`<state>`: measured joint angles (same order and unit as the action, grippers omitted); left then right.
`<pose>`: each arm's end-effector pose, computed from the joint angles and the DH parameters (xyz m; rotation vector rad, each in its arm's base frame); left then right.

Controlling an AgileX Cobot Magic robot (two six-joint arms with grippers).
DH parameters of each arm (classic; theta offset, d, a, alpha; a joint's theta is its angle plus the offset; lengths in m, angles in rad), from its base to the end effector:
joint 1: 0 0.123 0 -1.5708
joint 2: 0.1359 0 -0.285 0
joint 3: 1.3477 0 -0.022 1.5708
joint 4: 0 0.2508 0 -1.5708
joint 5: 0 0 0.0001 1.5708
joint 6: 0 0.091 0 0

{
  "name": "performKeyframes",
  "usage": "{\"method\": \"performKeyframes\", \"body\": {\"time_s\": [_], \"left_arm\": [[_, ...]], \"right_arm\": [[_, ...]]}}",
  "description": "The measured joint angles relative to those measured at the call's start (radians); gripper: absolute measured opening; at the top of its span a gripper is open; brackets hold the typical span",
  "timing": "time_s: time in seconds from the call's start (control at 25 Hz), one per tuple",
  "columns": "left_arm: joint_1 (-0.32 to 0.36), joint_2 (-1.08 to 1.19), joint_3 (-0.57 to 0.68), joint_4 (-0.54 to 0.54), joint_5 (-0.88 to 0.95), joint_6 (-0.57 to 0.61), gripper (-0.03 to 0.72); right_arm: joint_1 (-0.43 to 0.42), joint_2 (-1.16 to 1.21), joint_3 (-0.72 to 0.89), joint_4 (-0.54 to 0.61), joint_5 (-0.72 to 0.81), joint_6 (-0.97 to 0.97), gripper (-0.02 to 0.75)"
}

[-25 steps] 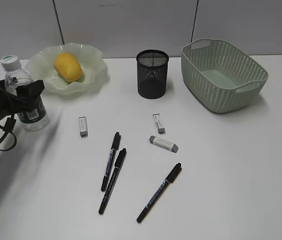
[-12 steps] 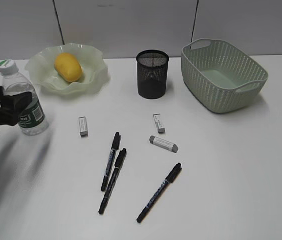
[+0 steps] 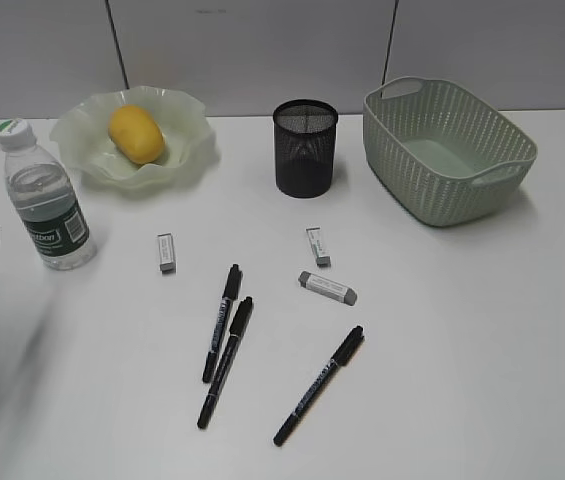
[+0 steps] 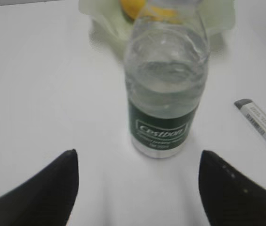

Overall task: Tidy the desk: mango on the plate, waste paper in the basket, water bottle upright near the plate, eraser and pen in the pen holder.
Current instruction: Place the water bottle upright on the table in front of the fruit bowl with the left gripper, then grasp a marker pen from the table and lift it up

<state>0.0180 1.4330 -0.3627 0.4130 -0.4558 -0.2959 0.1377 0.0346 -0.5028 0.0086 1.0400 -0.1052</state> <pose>0.2329 -0.0119 0.1637 0.1691 2.1181 -0.1319 0.0010 0.0008 0.2798 -0.2492 2.0404 0.0305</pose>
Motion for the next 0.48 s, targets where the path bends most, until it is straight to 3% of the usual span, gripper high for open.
{"method": "performKeyframes", "body": {"time_s": [0.24, 0.48], "left_arm": [[0.000, -0.315, -0.182, -0.094, 0.622, -0.014, 0.589], [0.000, -0.450, -0.434, -0.170, 1.246, 0.030, 0.588]], "right_arm": [[0.000, 0.000, 0.000, 0.000, 0.000, 0.000, 0.530], [0.000, 0.000, 0.000, 0.000, 0.000, 0.000, 0.530]]}}
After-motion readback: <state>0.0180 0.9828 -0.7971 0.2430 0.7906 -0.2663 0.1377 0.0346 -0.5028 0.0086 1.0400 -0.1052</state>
